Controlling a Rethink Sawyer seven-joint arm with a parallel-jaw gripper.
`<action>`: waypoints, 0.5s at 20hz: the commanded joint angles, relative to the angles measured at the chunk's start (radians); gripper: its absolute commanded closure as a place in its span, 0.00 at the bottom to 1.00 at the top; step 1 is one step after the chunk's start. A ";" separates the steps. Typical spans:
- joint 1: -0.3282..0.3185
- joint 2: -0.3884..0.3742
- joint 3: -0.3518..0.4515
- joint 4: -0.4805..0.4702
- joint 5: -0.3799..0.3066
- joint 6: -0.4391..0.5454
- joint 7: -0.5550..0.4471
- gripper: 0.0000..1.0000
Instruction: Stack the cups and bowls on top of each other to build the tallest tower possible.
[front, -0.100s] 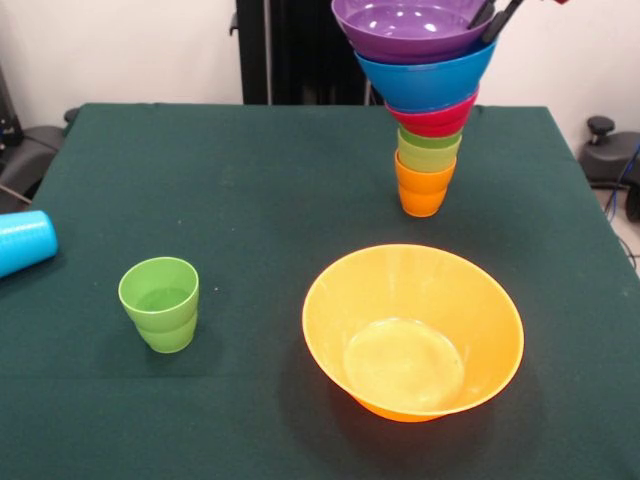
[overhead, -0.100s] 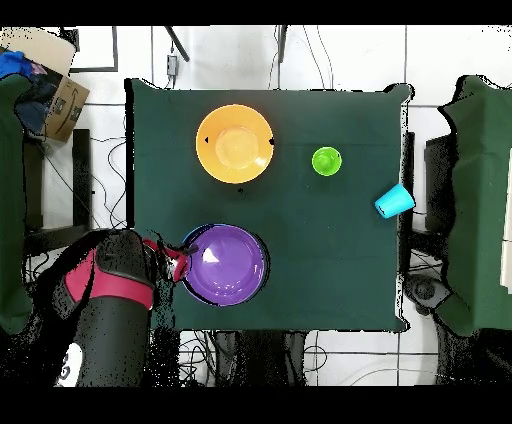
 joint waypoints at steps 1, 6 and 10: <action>0.004 0.028 0.049 -0.040 -0.052 -0.025 -0.014 1.00; 0.006 0.025 0.048 -0.040 -0.050 -0.023 -0.015 1.00; 0.005 0.024 0.048 -0.038 -0.051 -0.024 -0.017 1.00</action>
